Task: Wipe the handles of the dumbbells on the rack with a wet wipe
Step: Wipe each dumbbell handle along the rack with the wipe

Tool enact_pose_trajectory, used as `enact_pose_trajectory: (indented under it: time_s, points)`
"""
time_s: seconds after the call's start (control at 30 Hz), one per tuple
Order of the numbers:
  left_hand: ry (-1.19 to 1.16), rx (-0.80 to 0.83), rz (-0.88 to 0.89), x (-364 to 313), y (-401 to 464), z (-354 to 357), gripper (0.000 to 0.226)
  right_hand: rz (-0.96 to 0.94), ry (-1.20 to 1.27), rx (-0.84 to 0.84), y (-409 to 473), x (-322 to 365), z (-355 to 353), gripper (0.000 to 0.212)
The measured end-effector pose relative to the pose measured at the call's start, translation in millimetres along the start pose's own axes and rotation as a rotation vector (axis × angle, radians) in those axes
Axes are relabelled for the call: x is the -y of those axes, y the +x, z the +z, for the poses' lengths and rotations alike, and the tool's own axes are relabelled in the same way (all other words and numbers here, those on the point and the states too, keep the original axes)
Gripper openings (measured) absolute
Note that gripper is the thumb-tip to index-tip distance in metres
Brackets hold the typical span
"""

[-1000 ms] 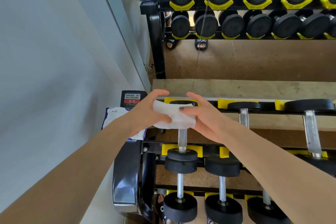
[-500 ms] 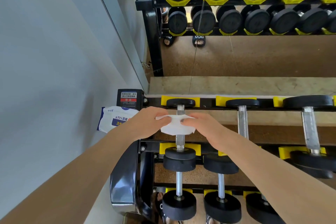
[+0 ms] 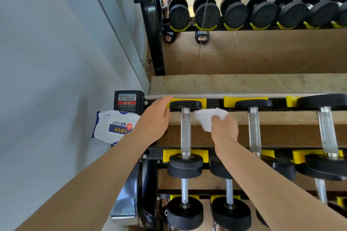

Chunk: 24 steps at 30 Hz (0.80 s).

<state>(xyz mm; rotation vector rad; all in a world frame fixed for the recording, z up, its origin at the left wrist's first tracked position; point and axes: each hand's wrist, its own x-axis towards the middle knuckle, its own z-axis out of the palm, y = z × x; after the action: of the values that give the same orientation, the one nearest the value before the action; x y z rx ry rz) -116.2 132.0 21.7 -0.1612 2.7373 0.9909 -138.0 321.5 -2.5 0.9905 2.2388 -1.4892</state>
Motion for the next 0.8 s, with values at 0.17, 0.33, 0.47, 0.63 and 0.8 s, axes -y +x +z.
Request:
enact_pose_trajectory:
  time_s: [0.17,0.33,0.47,0.63,0.8]
  points:
    - [-0.034,0.118,0.017,0.6,25.0,6.8,0.044,0.031,0.239,0.029,-11.1,6.2,32.3,0.02]
    - [-0.077,0.142,0.027,6.1,40.7,11.6,0.036,-0.035,0.164,0.219,-35.9,7.1,60.7,0.02]
    - [-0.117,0.182,0.014,11.3,44.3,9.0,0.035,-0.38,-0.235,0.18,-42.4,-15.5,79.1,0.056]
    - [-0.145,0.217,0.016,12.3,46.0,4.5,0.032,-0.487,-0.163,0.117,-47.7,-18.5,82.6,0.051]
    - [-0.21,0.256,-0.012,17.7,51.6,1.7,0.029,-0.529,-0.082,0.086,-48.6,-18.6,74.3,0.042]
